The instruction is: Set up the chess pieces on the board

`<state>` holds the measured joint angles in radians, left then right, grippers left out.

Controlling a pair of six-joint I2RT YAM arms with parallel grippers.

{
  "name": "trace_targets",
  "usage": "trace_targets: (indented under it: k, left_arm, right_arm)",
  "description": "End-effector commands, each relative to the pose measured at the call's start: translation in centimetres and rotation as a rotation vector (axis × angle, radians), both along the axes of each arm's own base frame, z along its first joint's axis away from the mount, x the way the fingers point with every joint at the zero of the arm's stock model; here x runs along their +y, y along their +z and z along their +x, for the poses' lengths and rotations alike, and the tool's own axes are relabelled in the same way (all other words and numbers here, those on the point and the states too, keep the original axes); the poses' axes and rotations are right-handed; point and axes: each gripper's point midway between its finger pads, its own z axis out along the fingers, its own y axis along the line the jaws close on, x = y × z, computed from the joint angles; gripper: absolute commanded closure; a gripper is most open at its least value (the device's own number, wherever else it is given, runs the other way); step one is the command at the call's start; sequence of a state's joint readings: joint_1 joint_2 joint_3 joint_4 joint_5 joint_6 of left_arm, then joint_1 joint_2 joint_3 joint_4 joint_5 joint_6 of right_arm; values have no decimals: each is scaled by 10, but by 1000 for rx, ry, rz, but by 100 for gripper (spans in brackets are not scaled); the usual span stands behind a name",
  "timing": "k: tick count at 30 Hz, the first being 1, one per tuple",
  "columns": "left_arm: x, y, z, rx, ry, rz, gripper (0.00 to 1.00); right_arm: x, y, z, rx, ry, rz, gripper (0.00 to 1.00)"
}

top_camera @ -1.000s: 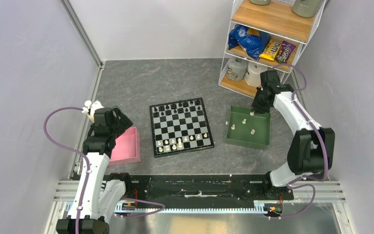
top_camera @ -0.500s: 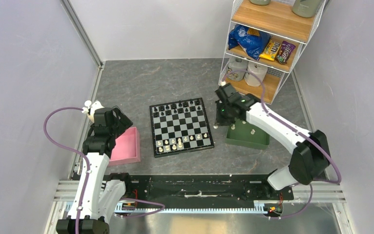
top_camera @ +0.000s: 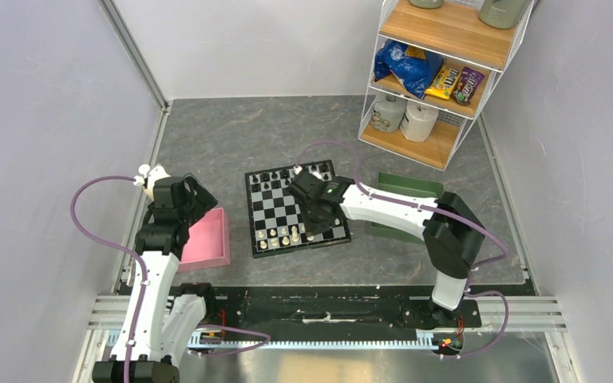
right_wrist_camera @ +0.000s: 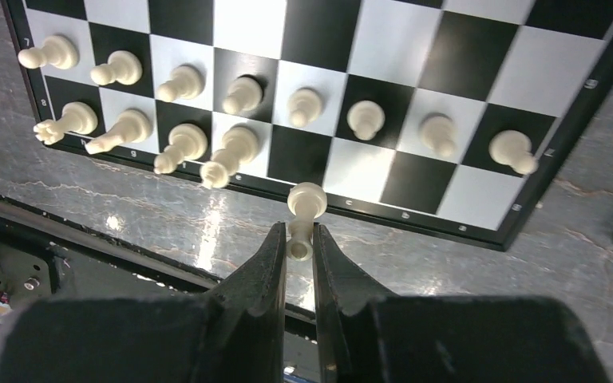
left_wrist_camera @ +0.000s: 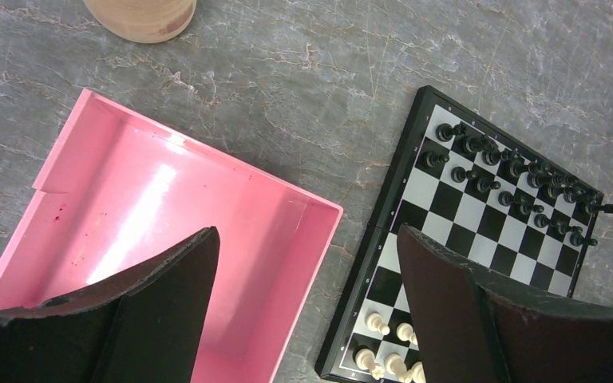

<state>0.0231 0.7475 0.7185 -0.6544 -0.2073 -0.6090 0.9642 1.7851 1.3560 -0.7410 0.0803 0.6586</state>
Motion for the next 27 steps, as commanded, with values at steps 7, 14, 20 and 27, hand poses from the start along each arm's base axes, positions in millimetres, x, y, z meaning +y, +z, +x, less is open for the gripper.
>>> trace_targets:
  k: [7,14,20,27]
  left_arm:
    - [1,7,3,-34,-11,17,11]
    - [1,7,4,-31,-12,15,11]
    - [1,5,4,-26,-15,13,11]
    - [1,5,4,-27,-12,14,11]
  right_arm:
    - [23,-5,12,-73,11,-25,85]
    - [28,-11,16,-75,24,-32,85]
    - [30,-16,17,-70,28,-38,84]
    - [28,-17,14,-62,29,-42,80]
